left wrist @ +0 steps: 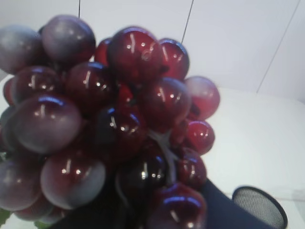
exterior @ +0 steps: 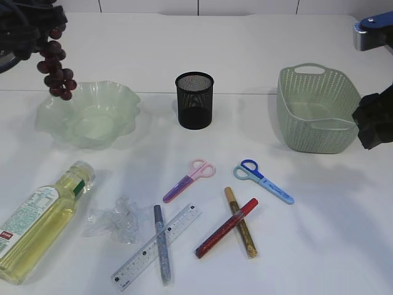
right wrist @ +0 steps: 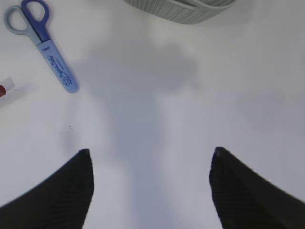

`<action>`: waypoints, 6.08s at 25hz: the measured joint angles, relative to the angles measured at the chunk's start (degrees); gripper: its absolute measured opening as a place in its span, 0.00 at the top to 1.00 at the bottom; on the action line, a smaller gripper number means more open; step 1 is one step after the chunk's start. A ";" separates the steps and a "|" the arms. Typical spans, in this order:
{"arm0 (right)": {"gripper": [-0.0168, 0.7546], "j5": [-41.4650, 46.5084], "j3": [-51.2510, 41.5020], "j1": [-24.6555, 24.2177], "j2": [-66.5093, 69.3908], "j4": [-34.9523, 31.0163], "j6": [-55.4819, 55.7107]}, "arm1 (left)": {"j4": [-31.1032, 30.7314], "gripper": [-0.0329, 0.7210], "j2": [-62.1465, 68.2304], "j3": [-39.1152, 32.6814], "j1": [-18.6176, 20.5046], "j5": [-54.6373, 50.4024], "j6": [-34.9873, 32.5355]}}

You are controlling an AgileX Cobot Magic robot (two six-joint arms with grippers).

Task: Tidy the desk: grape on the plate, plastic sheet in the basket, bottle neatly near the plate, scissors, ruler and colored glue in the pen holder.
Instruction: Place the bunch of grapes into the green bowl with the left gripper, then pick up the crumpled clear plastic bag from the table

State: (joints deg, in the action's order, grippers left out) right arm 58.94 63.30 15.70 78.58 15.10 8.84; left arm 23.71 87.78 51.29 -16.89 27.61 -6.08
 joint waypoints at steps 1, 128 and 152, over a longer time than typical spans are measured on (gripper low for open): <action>0.22 0.00 0.00 0.00 0.00 0.00 0.00 | 0.00 0.73 1.39 1.74 0.25 0.00 0.00; 0.22 5.14 0.00 0.00 -3.77 -11.90 0.00 | -13.78 0.31 0.91 9.05 -11.47 -72.88 3.98; 0.22 4.23 0.00 0.00 -3.77 -12.03 -0.43 | -16.18 0.32 22.04 18.08 -13.29 -71.71 22.23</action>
State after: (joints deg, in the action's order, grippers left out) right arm 63.17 63.30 15.70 74.82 3.07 8.40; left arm 7.53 109.82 69.37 -30.19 -44.09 16.14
